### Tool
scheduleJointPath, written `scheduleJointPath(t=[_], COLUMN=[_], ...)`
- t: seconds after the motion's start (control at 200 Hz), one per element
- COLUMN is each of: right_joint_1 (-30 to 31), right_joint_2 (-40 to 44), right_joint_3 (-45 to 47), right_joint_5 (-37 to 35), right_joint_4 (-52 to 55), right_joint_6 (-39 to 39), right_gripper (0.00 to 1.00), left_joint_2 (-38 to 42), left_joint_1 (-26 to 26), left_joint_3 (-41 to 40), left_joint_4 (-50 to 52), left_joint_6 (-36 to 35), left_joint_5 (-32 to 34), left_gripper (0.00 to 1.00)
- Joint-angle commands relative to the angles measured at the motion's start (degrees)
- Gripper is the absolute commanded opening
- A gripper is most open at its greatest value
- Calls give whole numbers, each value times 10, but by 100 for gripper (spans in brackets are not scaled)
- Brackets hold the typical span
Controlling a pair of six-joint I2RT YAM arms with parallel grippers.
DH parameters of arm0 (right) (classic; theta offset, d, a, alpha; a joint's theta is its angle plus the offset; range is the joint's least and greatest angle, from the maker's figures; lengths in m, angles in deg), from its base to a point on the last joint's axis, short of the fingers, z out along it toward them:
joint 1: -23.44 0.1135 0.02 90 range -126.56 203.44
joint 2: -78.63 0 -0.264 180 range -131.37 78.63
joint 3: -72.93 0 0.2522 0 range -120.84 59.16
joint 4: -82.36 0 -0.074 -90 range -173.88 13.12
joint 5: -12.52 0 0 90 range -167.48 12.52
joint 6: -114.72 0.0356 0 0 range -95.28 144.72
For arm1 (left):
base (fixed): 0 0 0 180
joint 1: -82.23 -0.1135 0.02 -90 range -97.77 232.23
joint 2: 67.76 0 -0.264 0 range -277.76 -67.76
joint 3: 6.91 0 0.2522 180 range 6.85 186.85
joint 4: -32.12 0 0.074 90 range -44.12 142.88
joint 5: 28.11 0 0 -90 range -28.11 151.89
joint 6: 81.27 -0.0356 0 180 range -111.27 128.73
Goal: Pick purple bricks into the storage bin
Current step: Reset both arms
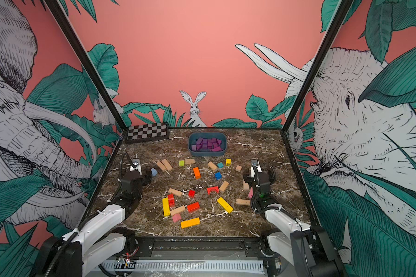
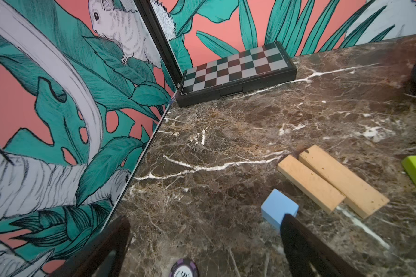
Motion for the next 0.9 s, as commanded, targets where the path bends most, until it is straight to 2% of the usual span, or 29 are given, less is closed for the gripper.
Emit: scheduleJointPath(t=[0.0, 0.165, 0.24, 0.28, 0.34, 0.395, 0.46, 0.525, 0.585, 0.655, 0.725, 0.8, 0.895], right_joint_1=[-11, -21, -37, -62, -74, -73, -79, -92, -93, -93, -93, -93, -93], right_joint_2=[-42, -194, -254, -259, -276, -263, -260, -259, -260, -260, -259, -259, -259], right_joint_3=[14, 8, 4, 11, 7, -15, -49, -59, -58, -57, -53, -54, -54], right_joint_5=[-20, 8, 4, 12, 21, 34, 33, 36, 38, 38, 37, 36, 38], right_joint_4=[-134, -279, -331, -323, -349, -280, -215, -195, -199, -199, -208, -207, -206], right_joint_6=[22, 14, 32, 73, 75, 73, 86, 100, 101, 101, 99, 99, 99], right_gripper=[99, 99, 99, 100, 99, 99, 99, 99, 99, 99, 99, 99, 99], left_joint_2=[-54, -203, -215, -238, -288, -343, -306, -335, -311, -329, -314, -325, -315], left_joint_1=[-6, -40, -48, -56, -78, -89, -91, -98, -101, -105, -105, -105, -105], left_joint_3=[-7, -5, 24, 25, 24, 20, 38, 34, 45, 39, 46, 40, 43], left_joint_4=[-145, -280, -233, -266, -302, -391, -280, -349, -277, -323, -279, -312, -286], left_joint_6=[-20, -18, -32, -37, -17, -24, -2, -13, 1, -6, 1, -2, 0], left_joint_5=[0, -71, -95, -105, -135, -143, -152, -165, -171, -178, -179, -176, -178], left_gripper=[99, 99, 99, 99, 99, 99, 99, 99, 99, 99, 99, 99, 99])
